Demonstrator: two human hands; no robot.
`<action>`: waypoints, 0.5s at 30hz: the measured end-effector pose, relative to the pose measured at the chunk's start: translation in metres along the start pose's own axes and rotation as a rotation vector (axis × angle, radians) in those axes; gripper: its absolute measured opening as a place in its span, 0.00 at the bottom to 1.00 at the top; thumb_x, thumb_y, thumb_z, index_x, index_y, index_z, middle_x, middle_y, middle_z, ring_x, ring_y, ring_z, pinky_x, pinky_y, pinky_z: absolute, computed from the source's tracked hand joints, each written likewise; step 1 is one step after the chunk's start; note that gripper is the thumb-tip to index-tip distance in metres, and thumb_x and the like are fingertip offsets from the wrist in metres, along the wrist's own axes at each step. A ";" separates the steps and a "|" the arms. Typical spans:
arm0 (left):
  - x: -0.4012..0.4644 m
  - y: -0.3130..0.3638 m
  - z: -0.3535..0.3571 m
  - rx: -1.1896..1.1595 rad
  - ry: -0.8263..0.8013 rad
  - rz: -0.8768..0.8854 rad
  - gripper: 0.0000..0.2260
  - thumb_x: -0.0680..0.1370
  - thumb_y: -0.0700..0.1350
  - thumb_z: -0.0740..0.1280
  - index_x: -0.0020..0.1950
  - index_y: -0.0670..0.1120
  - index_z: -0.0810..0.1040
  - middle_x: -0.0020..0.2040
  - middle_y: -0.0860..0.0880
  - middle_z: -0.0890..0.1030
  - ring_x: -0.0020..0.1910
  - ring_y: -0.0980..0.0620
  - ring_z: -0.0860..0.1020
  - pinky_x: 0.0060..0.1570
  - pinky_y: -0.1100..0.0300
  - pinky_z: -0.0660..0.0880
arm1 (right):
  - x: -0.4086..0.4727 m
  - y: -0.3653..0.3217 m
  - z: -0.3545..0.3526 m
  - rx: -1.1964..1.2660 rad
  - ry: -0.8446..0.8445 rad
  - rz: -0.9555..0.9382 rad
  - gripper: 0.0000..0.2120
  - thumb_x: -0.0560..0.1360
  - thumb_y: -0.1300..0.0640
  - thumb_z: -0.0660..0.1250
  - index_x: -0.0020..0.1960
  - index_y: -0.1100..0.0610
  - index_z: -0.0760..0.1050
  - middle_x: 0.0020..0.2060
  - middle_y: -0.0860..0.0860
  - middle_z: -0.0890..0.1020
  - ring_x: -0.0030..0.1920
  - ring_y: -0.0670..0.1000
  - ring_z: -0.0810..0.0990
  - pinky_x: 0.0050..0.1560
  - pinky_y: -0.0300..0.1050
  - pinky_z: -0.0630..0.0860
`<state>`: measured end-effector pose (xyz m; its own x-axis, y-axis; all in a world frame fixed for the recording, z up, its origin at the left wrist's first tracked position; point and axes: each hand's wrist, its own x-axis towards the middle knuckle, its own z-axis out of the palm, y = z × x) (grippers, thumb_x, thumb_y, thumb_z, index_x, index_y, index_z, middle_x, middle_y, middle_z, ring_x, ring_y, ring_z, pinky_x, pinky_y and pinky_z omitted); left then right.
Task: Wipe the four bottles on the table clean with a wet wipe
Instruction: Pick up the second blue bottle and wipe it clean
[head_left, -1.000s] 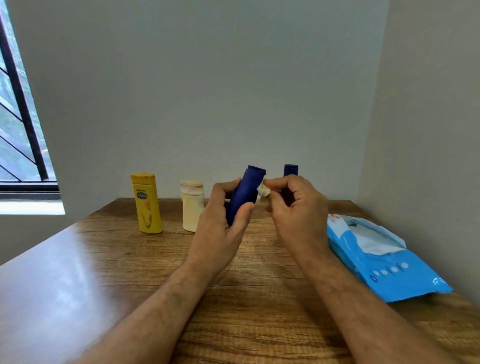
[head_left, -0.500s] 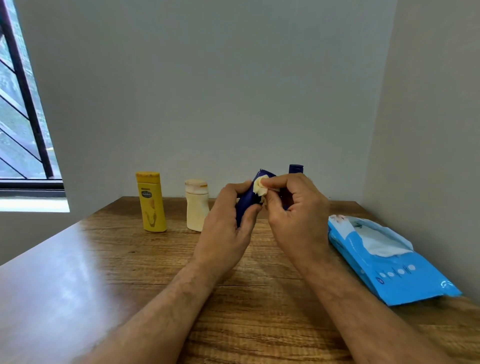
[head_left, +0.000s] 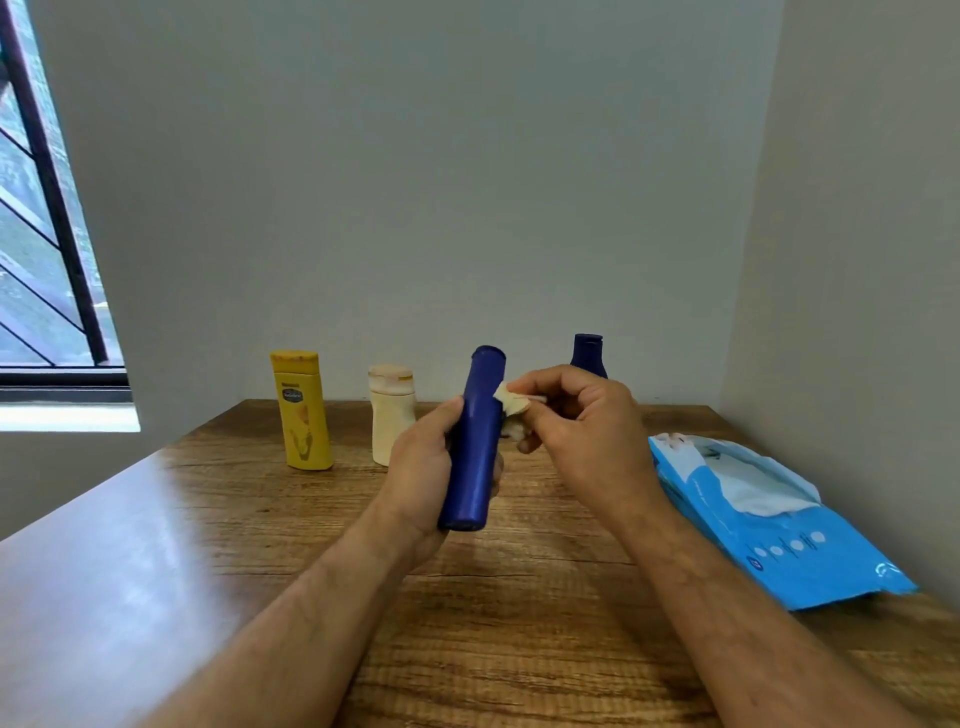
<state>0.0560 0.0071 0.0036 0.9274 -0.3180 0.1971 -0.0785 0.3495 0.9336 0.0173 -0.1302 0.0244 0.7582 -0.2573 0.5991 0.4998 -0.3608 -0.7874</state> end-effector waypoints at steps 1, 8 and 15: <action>0.001 0.001 -0.001 -0.057 0.007 -0.030 0.17 0.84 0.52 0.57 0.56 0.41 0.78 0.39 0.43 0.79 0.32 0.48 0.75 0.34 0.55 0.72 | -0.001 -0.001 0.000 0.010 -0.064 0.008 0.06 0.74 0.63 0.72 0.46 0.53 0.82 0.41 0.48 0.84 0.37 0.48 0.83 0.35 0.37 0.79; 0.005 0.004 -0.006 -0.292 -0.040 -0.069 0.25 0.75 0.63 0.66 0.59 0.44 0.80 0.45 0.40 0.80 0.38 0.44 0.80 0.43 0.50 0.75 | -0.005 -0.006 0.005 0.023 -0.313 0.033 0.02 0.73 0.61 0.74 0.45 0.57 0.82 0.39 0.52 0.85 0.31 0.49 0.81 0.33 0.40 0.79; 0.005 0.000 -0.001 -0.124 -0.113 -0.057 0.19 0.80 0.60 0.62 0.49 0.49 0.87 0.44 0.44 0.82 0.37 0.48 0.78 0.39 0.52 0.73 | -0.004 -0.005 0.008 0.032 -0.019 0.017 0.07 0.74 0.55 0.73 0.51 0.53 0.82 0.41 0.49 0.84 0.35 0.44 0.82 0.31 0.34 0.77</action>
<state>0.0612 0.0059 0.0039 0.8814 -0.4349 0.1843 0.0249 0.4324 0.9014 0.0153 -0.1204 0.0245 0.7746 -0.2458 0.5828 0.4994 -0.3278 -0.8020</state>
